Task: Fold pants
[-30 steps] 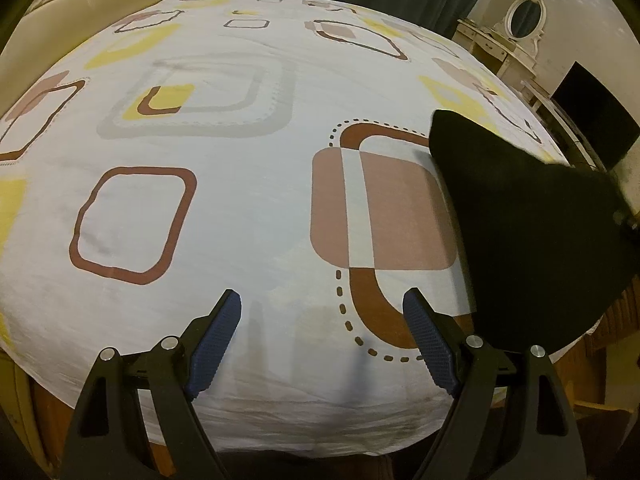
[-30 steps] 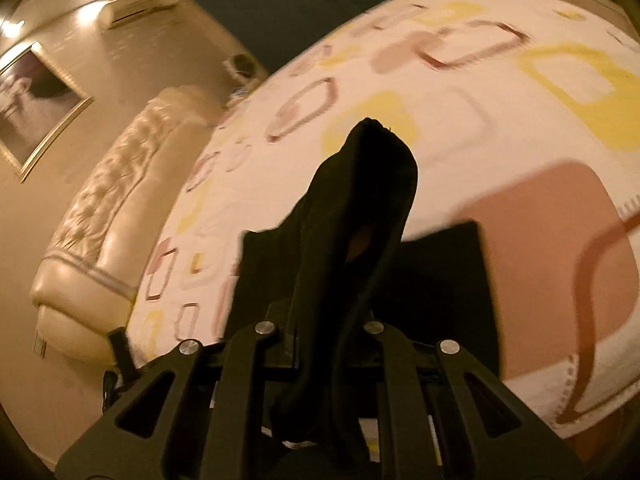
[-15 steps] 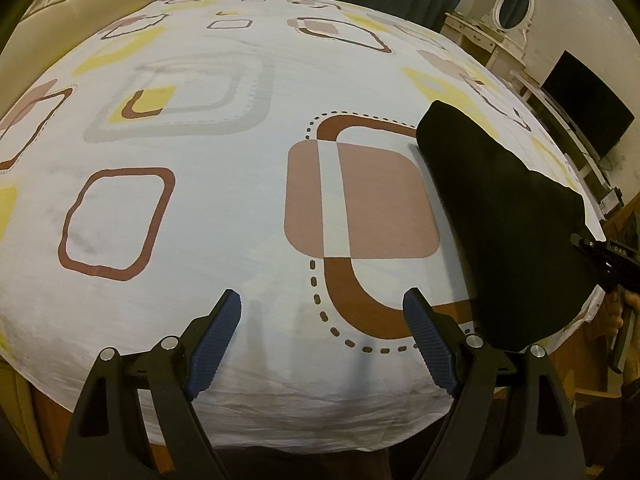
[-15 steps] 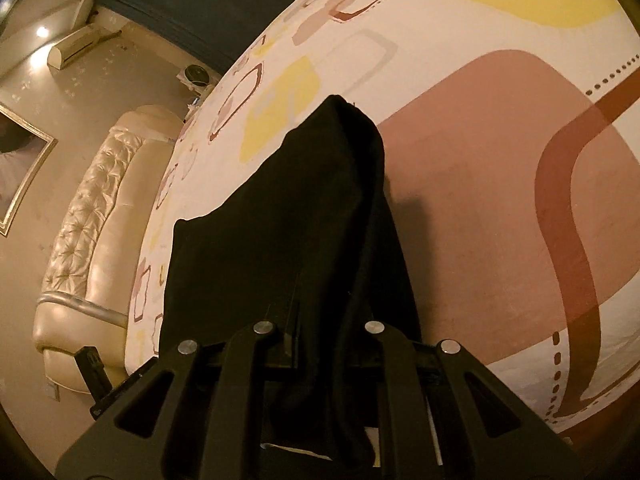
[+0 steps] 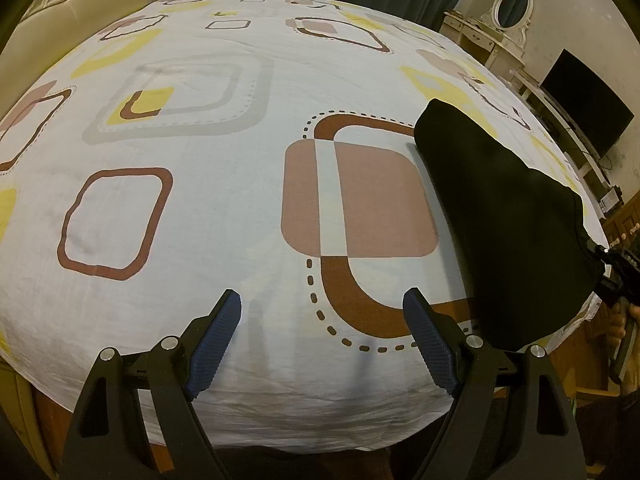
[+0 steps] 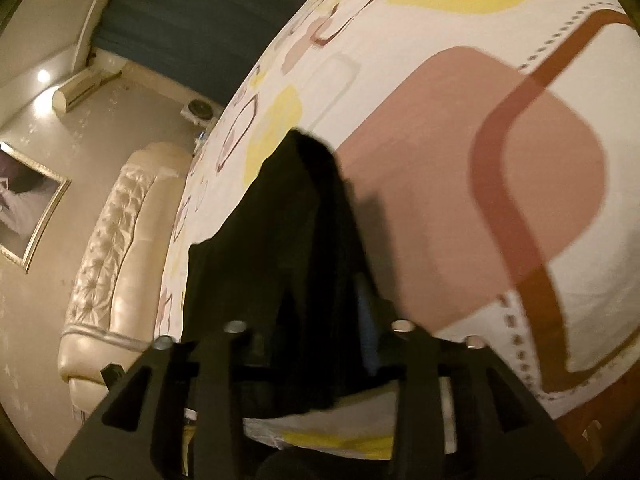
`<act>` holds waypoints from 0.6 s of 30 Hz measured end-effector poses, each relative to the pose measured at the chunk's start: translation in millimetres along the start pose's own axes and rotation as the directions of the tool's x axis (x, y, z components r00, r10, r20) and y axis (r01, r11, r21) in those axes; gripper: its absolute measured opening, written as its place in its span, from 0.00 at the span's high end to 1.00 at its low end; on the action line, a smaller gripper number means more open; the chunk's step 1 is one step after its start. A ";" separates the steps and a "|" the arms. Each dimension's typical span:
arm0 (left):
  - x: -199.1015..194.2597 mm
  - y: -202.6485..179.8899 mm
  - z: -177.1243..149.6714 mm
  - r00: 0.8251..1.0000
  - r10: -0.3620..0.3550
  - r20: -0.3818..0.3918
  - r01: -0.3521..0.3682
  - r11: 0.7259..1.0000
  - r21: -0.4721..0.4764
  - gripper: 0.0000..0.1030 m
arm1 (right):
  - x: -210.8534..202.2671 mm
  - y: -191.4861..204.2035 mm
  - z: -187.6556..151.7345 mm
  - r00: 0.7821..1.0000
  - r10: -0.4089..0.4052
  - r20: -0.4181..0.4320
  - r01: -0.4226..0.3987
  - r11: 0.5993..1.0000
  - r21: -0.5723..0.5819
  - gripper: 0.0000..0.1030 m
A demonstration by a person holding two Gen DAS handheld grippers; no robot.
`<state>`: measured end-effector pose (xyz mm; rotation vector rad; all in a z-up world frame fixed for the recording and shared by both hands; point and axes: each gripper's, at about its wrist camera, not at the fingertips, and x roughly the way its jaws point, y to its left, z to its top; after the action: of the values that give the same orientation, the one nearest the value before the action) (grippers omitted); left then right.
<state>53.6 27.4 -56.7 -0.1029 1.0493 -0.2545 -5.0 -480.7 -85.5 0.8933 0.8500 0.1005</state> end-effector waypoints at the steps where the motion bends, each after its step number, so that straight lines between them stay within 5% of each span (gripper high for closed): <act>1: 0.0 -0.6 -0.1 1.000 -0.002 0.000 0.002 1.000 0.001 0.20 | -6.2 -3.5 1.1 1.000 -0.020 0.023 0.020 1.000 0.007 0.40; 4: -1.1 -3.4 -1.1 0.999 -0.037 -0.002 0.037 0.999 0.000 0.20 | -16.9 -14.7 3.7 0.999 0.027 0.044 -0.030 0.998 0.056 0.39; 8: -1.0 -9.2 -3.4 0.985 -0.170 -0.025 0.169 0.985 -0.046 0.20 | -16.5 -26.1 2.9 0.992 0.115 0.042 -0.120 0.985 0.121 0.29; 12: 5.7 -25.4 -7.5 0.940 -0.337 -0.054 0.330 0.938 -0.108 0.20 | -0.5 -29.3 -1.8 0.990 0.142 -0.007 -0.140 0.982 0.129 0.29; 18: 29.4 -51.4 -7.8 0.887 -0.455 -0.083 0.439 0.884 -0.159 0.20 | 21.1 -14.7 -7.1 0.983 0.166 -0.083 -0.158 0.983 0.091 0.28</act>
<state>52.5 -29.5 -74.9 -0.4635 1.1525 -0.6160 0.6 -476.9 -111.2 1.0429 0.8690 0.2500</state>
